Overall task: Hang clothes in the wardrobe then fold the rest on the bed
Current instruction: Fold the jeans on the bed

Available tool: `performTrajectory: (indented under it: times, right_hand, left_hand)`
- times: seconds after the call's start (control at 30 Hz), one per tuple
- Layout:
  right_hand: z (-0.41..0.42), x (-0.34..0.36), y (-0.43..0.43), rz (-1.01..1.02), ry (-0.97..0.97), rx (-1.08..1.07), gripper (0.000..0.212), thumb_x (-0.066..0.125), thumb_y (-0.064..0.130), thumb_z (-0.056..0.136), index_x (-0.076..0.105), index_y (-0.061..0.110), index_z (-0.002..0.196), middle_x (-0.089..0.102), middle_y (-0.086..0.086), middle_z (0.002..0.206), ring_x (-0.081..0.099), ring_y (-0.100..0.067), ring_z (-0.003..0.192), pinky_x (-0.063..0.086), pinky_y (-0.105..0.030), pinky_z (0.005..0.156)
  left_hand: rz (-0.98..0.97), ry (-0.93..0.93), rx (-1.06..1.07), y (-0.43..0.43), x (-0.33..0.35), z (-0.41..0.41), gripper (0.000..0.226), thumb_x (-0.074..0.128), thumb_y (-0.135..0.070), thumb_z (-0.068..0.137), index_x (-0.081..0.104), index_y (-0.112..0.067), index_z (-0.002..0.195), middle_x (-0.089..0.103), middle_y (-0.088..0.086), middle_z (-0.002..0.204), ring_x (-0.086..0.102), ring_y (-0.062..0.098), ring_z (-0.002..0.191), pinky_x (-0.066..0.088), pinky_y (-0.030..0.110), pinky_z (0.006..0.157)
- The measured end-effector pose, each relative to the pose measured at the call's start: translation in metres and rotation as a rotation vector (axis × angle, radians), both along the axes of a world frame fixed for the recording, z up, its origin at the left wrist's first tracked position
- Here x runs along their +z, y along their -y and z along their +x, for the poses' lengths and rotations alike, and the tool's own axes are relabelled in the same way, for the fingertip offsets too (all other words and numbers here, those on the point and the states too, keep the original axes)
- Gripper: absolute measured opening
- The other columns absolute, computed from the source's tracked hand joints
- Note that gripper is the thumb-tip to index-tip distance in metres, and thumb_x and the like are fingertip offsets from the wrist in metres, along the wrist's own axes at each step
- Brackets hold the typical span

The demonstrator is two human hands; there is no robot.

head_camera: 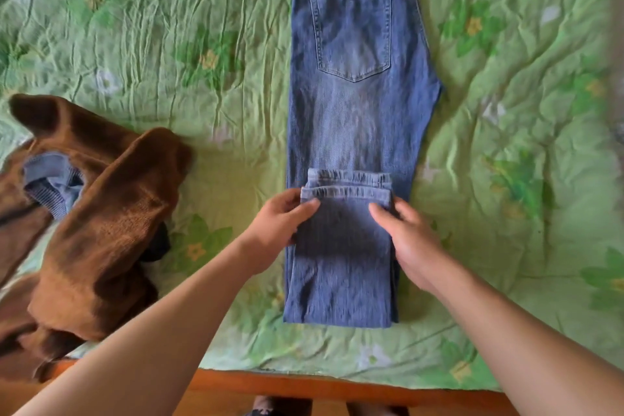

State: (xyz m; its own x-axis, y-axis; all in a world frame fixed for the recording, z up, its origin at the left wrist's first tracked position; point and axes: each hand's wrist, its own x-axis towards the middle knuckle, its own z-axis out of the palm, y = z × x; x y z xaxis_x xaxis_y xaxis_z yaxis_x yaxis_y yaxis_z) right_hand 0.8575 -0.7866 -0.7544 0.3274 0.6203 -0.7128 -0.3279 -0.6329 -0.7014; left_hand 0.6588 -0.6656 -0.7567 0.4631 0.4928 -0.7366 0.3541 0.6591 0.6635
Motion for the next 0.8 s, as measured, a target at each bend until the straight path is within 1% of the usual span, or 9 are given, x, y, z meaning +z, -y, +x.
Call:
performTrajectory:
  times: [0.07,0.17,0.27,0.33,0.43,0.53,0.6,0.67,0.8]
  right_hand:
    - [0.001,-0.009,0.007,-0.115,-0.045,0.105,0.012,0.066,0.016,0.097,0.074,0.016,0.106,0.078,-0.005,0.107,0.07,-0.027,0.11,0.053,-0.044,0.101]
    - [0.007,-0.011,0.003,-0.134,0.063,0.196,0.029,0.069,0.035,0.091,0.07,0.008,0.101,0.069,-0.027,0.109,0.067,-0.023,0.093,0.052,-0.051,0.094]
    - [0.026,0.017,-0.042,-0.061,0.117,0.155,0.063,0.069,0.056,0.073,0.062,-0.002,0.097,0.062,-0.038,0.101,0.056,-0.026,0.082,0.044,-0.043,0.08]
    - [0.05,0.041,-0.093,0.034,0.14,0.119,0.056,0.072,0.046,0.079,0.061,-0.006,0.096,0.062,-0.04,0.104,0.061,-0.037,0.085,0.049,-0.058,0.089]
    - [0.098,0.057,-0.186,0.191,0.089,0.023,0.009,0.067,0.019,0.095,0.071,0.01,0.096,0.071,-0.026,0.11,0.067,-0.032,0.1,0.048,-0.058,0.1]
    - [0.13,0.043,-0.242,0.104,-0.079,0.063,0.029,0.06,0.034,0.1,0.064,0.02,0.124,0.071,-0.007,0.119,0.067,-0.028,0.109,0.053,-0.042,0.092]
    - [0.131,0.018,-0.231,-0.091,-0.122,0.152,0.031,0.058,0.042,0.099,0.065,0.02,0.12,0.07,-0.005,0.111,0.064,-0.025,0.101,0.049,-0.038,0.089]
    - [0.125,-0.005,-0.199,-0.199,-0.219,0.132,0.03,0.061,0.039,0.098,0.069,0.016,0.115,0.072,-0.007,0.105,0.065,-0.027,0.096,0.05,-0.04,0.09]
    - [0.112,-0.021,-0.133,-0.228,-0.393,0.107,0.047,0.071,0.036,0.084,0.07,0.011,0.123,0.074,-0.012,0.119,0.071,-0.031,0.108,0.054,-0.046,0.097]
  left_hand:
    - [-0.063,-0.087,-0.064,0.008,-0.006,-0.003,0.013,0.061,-0.024,0.1,0.07,-0.017,0.106,0.075,0.009,0.097,0.071,0.025,0.087,0.056,0.048,0.074]
    - [0.037,-0.152,-0.047,0.007,-0.004,0.001,0.021,0.054,-0.027,0.104,0.071,-0.025,0.093,0.071,-0.003,0.08,0.064,0.009,0.065,0.046,0.027,0.053]
    - [0.123,-0.05,0.013,-0.03,0.02,0.023,0.021,0.053,-0.028,0.104,0.071,-0.027,0.094,0.075,-0.002,0.089,0.07,0.011,0.077,0.052,0.024,0.057]
    - [0.222,0.021,0.045,-0.075,0.039,0.05,0.02,0.053,-0.026,0.104,0.069,-0.02,0.095,0.073,0.003,0.091,0.069,0.016,0.082,0.055,0.031,0.065]
    - [0.298,0.063,0.137,-0.167,0.058,0.1,0.018,0.054,-0.027,0.104,0.065,-0.018,0.093,0.065,0.003,0.08,0.062,0.019,0.073,0.05,0.034,0.066]
    - [0.05,0.055,0.093,-0.223,0.049,0.121,0.021,0.055,-0.037,0.102,0.063,-0.02,0.093,0.062,0.0,0.079,0.06,0.018,0.073,0.05,0.035,0.074]
    - [-0.074,-0.052,-0.012,-0.218,0.026,0.111,0.026,0.056,-0.038,0.101,0.064,-0.013,0.103,0.065,0.003,0.087,0.063,0.019,0.08,0.052,0.037,0.081]
    - [-0.148,-0.064,0.02,-0.196,0.006,0.095,0.029,0.058,-0.032,0.101,0.065,-0.008,0.115,0.068,0.007,0.097,0.066,0.02,0.087,0.056,0.037,0.08]
    - [-0.261,-0.022,0.062,-0.149,-0.009,0.053,0.027,0.067,-0.021,0.094,0.066,-0.006,0.117,0.07,0.012,0.11,0.069,0.021,0.092,0.055,0.037,0.088]
